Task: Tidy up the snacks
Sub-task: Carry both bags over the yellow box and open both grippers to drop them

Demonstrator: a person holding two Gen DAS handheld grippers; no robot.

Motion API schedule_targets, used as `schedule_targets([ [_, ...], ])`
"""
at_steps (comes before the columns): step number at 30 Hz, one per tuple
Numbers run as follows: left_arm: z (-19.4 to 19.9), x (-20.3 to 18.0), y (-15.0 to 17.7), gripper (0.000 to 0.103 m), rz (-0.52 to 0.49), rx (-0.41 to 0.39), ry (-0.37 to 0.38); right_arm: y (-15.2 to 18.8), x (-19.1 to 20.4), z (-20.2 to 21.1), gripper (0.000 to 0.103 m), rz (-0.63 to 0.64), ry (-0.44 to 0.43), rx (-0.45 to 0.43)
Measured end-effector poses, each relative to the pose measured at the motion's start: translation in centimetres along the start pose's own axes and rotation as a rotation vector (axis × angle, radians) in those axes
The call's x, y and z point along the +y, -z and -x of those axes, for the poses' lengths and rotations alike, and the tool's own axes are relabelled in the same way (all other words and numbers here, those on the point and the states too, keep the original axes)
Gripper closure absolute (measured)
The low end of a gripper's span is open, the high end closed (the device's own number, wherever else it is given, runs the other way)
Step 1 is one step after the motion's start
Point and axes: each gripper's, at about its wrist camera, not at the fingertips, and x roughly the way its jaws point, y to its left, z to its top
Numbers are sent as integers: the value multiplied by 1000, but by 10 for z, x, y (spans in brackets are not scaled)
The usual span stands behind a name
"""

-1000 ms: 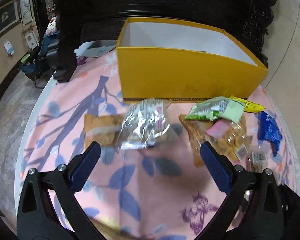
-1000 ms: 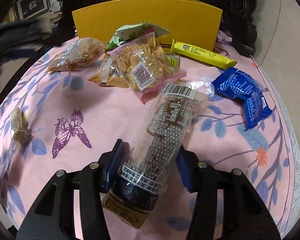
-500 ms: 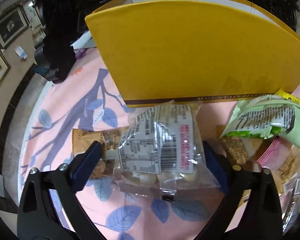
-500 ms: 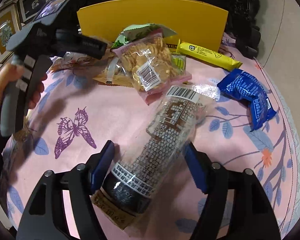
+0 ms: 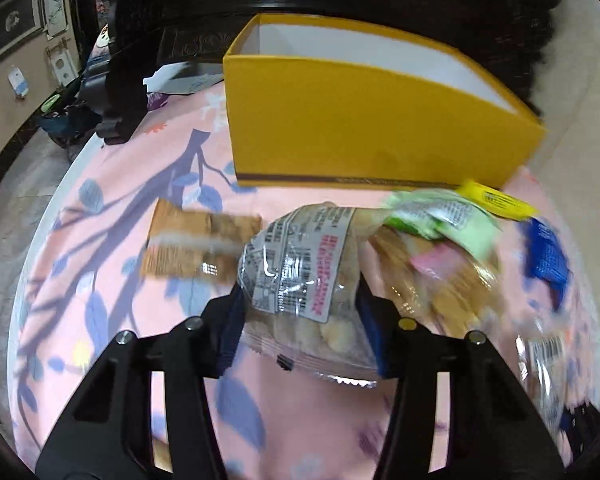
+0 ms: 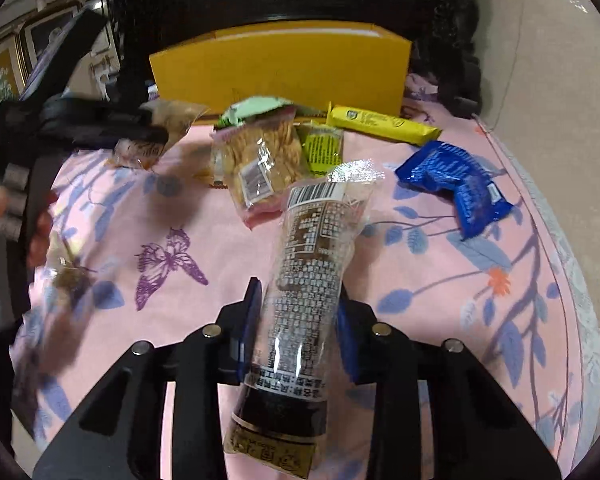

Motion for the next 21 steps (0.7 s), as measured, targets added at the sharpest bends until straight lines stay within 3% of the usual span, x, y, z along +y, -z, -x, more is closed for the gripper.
schedule_targets([
  [9,69,-19,49,52,-4,-59,88,-11,-7,33,68,-30,-35,-64],
  [15,79,-30,24,52,-31,-90,65,-51,-6,36,68,1,-73,-86],
  [21,75,-32,-29,52,-23,-110,30,-126,-4,24,68,13,-114,-120],
])
